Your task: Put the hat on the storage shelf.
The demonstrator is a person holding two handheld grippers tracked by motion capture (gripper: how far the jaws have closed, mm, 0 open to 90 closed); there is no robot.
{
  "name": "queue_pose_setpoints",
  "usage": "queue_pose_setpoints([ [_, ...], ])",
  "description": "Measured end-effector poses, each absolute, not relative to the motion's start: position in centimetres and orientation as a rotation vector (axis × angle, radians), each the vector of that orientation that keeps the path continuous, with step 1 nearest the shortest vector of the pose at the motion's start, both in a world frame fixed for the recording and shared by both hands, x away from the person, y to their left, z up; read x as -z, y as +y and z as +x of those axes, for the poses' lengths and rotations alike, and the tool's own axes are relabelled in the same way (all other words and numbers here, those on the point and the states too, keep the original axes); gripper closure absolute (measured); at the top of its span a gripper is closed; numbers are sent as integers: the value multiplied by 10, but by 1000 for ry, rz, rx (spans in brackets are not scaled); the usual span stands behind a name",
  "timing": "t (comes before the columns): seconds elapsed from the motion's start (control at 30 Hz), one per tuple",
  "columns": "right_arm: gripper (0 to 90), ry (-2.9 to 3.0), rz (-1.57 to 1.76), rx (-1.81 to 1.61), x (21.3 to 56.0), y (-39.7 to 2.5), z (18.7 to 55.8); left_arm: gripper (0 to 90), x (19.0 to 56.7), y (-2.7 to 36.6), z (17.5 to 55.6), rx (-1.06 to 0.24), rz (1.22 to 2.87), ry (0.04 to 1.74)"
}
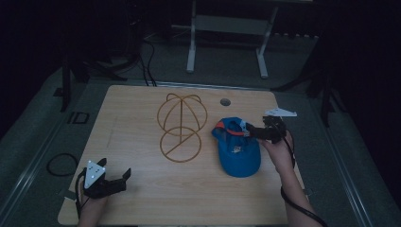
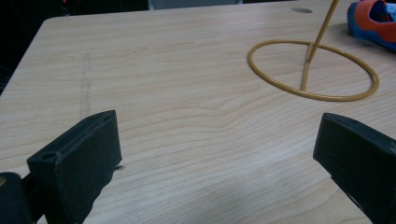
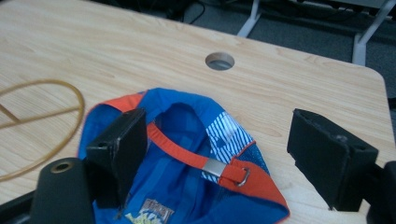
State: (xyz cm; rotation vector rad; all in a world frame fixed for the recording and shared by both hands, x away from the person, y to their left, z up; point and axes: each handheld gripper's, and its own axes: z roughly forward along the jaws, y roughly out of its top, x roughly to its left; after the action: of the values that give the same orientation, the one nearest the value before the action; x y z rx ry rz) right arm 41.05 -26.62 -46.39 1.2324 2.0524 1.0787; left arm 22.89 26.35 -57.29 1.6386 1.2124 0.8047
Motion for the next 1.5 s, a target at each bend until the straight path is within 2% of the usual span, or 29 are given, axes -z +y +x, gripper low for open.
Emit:
queue_pose_setpoints([
  [0.63,224,2157,1331,-958,507,-245,472,13,574,263,230,-792,1640,1201],
  [1.1,183,2248,1400,-788,546,-240,489,13,574,263,230,-786,1642,1200],
  [1.27,196,2283,1369,-745,551,-237,488,13,574,264,231,-787,1638,1203],
  [1.4,280,2318,1339,-740,551,-236,486,13,574,265,230,-791,1631,1208],
  [1.5,433,2363,1316,-762,548,-234,485,13,574,265,230,-790,1630,1213],
])
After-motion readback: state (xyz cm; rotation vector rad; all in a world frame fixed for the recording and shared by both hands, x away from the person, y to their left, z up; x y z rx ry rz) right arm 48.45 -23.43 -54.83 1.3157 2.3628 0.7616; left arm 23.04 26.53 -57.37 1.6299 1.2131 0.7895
